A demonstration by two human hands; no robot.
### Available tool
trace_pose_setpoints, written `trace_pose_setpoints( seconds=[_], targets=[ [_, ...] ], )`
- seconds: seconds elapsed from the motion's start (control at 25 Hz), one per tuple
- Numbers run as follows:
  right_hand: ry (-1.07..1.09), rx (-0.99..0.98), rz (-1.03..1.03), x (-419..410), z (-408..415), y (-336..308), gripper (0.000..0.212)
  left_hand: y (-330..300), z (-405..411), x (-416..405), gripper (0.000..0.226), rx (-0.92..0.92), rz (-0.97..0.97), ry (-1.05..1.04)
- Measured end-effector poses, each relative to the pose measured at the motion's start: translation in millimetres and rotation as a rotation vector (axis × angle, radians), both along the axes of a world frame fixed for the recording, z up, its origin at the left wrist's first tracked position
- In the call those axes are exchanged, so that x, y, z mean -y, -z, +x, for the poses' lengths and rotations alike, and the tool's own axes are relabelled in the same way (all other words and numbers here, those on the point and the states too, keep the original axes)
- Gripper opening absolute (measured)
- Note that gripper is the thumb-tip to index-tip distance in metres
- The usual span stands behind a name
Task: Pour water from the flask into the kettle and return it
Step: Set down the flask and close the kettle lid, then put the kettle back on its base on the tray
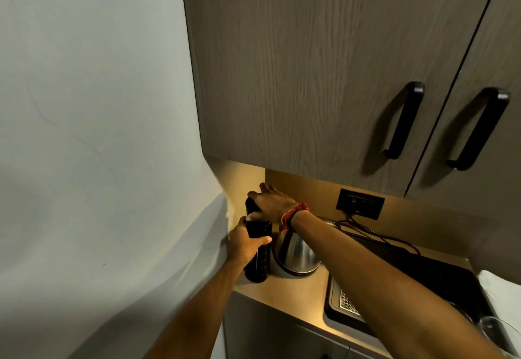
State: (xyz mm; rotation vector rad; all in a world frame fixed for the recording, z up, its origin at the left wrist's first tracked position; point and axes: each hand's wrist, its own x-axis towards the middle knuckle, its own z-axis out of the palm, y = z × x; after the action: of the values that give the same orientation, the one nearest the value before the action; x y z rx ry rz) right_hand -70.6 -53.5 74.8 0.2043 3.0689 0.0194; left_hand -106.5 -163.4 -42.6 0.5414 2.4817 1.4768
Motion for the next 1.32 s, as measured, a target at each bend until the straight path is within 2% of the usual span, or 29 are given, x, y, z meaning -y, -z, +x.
trace_pose_setpoints(
  seconds=[0.12, 0.2, 0.44, 0.52, 0.64, 0.72, 0.76, 0.84, 0.88, 0.92, 1.0, 1.08, 1.12, 1.2, 1.32],
  targets=[
    [0.186, -0.178, 0.055, 12, 1, 11, 0.083, 2, -1, 0, 0.072, 0.023, 0.045, 0.024],
    [0.219, -0.306, 0.086, 15, 6, 17, 0.086, 1, -2, 2, 0.069, 0.02, 0.077, 0.051],
    [0.172, -0.334, 0.108, -24, 28, 27, 0.082, 6, 5, 10, 0.068, -0.088, 0.045, 0.094],
    [0.103, -0.344, 0.182, -50, 42, 36, 0.053, 13, 11, 11, 0.076, -0.09, -0.16, 0.061],
    [0.194, -0.394, 0.038, -88, 65, 50, 0.052, 13, 32, 1, 0.073, 0.027, -0.54, 0.033],
    [0.245, -0.376, 0.066, -110, 77, 62, 0.053, 7, 43, -25, 0.059, -0.118, -0.646, 0.173],
    [0.253, -0.345, 0.085, -120, 81, 69, 0.053, 1, 49, -42, 0.052, -0.224, -0.638, 0.261],
    [0.264, -0.226, 0.035, -134, 88, 77, 0.058, -17, 55, -77, 0.042, -0.407, -0.496, 0.407],
    [0.27, -0.155, -0.008, -138, 90, 81, 0.06, -25, 53, -92, 0.044, -0.499, -0.422, 0.449],
    [0.274, -0.092, -0.064, -142, 90, 83, 0.062, -33, 47, -106, 0.053, -0.581, -0.397, 0.474],
    [0.292, 0.029, -0.152, -152, 87, 86, 0.061, -41, 30, -127, 0.088, -0.616, -0.534, 0.481],
    [0.299, 0.083, -0.189, -156, 82, 89, 0.053, -36, 14, -133, 0.122, -0.486, -0.747, 0.482],
    [0.307, 0.08, -0.199, -159, 80, 90, 0.049, -30, 9, -136, 0.132, -0.405, -0.817, 0.489],
    [0.311, 0.064, -0.223, -162, 78, 90, 0.042, -15, 4, -139, 0.139, -0.316, -0.858, 0.476],
    [0.3, 0.063, -0.236, -163, 79, 89, 0.041, -6, 1, -143, 0.14, -0.338, -0.862, 0.445]
  ],
)
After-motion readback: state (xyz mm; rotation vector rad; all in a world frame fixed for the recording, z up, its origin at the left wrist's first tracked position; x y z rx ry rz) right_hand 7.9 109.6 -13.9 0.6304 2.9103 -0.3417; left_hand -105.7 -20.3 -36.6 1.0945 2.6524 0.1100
